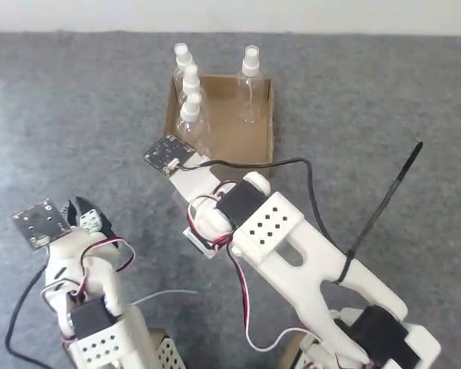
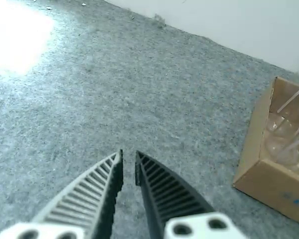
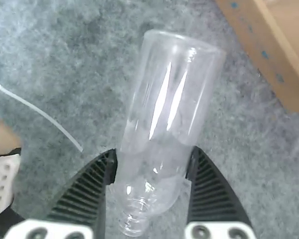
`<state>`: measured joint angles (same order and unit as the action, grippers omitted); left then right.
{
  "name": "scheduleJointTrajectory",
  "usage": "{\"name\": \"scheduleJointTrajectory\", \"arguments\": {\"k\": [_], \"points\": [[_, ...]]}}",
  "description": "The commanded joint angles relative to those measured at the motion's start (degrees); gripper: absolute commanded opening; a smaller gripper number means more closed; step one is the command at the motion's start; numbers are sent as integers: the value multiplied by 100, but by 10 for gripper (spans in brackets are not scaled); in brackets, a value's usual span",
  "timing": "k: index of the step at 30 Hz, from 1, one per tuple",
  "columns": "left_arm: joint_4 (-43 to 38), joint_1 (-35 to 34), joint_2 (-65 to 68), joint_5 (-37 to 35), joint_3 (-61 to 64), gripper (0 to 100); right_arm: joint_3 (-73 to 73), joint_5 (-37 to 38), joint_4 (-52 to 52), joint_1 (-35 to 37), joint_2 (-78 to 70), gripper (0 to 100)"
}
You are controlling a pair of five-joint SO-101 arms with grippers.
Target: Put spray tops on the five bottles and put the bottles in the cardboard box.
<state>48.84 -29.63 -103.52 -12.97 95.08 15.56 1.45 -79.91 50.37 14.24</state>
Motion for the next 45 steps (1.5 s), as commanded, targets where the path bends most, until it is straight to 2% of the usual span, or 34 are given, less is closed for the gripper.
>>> {"name": "scheduleJointTrajectory", "arguments": {"k": [1, 7, 11, 18, 28, 35, 42, 45], "points": [[-158, 0, -97, 53, -286, 41, 26, 18, -66, -233, 426, 55], [-158, 0, -97, 53, -286, 41, 53, -141, -330, -444, 558, 55], [-158, 0, -97, 53, -286, 41, 53, -1055, -655, -593, 629, 58], [-158, 0, -97, 62, -277, 41, 53, -2470, -716, -1279, 620, 59], [-703, 0, -97, 62, 57, 41, 747, -2673, -857, -1640, 629, 55], [-703, 0, -97, 62, 57, 41, 782, -4000, -892, -2404, 629, 55], [-703, 0, -97, 62, 57, 41, 800, -4888, -884, -3046, 629, 55], [-703, 0, -97, 62, 57, 41, 800, -5011, -910, -3380, 576, 55]]}}
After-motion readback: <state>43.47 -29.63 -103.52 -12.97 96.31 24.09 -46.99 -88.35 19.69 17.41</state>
